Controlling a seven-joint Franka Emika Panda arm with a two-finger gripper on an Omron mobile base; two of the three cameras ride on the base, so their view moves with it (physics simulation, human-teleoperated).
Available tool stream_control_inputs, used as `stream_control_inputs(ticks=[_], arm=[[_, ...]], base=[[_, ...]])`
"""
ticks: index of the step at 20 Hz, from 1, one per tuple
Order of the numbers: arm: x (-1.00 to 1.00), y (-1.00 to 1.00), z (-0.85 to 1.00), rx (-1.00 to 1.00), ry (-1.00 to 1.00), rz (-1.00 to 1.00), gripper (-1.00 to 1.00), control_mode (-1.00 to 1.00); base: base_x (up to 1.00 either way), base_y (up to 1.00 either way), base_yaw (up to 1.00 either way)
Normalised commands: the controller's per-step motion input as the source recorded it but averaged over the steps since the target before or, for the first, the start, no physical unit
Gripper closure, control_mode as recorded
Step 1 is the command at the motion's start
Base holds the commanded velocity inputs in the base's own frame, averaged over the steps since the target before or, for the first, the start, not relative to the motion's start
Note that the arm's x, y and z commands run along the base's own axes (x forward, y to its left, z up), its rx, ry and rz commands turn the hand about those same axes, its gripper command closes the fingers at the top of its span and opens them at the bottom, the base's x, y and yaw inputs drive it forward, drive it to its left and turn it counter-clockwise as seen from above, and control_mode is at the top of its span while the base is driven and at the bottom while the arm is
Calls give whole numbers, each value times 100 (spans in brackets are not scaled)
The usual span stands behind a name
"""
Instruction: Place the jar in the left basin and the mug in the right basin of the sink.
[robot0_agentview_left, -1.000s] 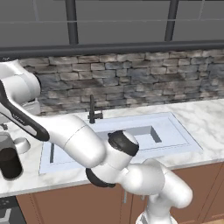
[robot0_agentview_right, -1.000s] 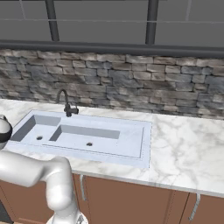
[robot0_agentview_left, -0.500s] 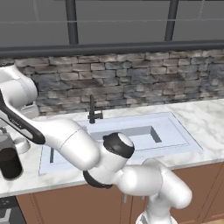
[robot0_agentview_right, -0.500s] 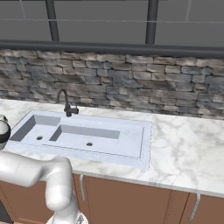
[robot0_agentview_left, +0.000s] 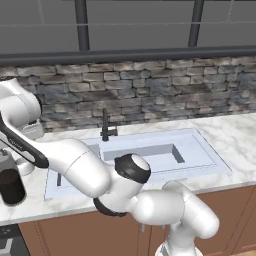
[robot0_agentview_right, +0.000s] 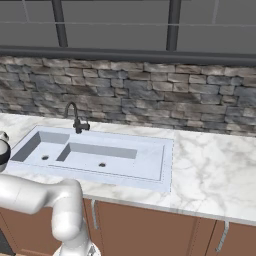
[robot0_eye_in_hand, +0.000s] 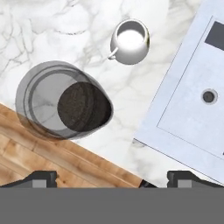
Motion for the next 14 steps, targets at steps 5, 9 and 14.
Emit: stream_control_inputs(ticks=[5,9,14], arm=[[0,2,-6,0,1,0,-100,-100],[2,5,-11,0,0,0,-100,-100],[4,9,-11,0,0,0,-100,-100]], base=[[0,0,0],[0,0,0],[0,0,0]])
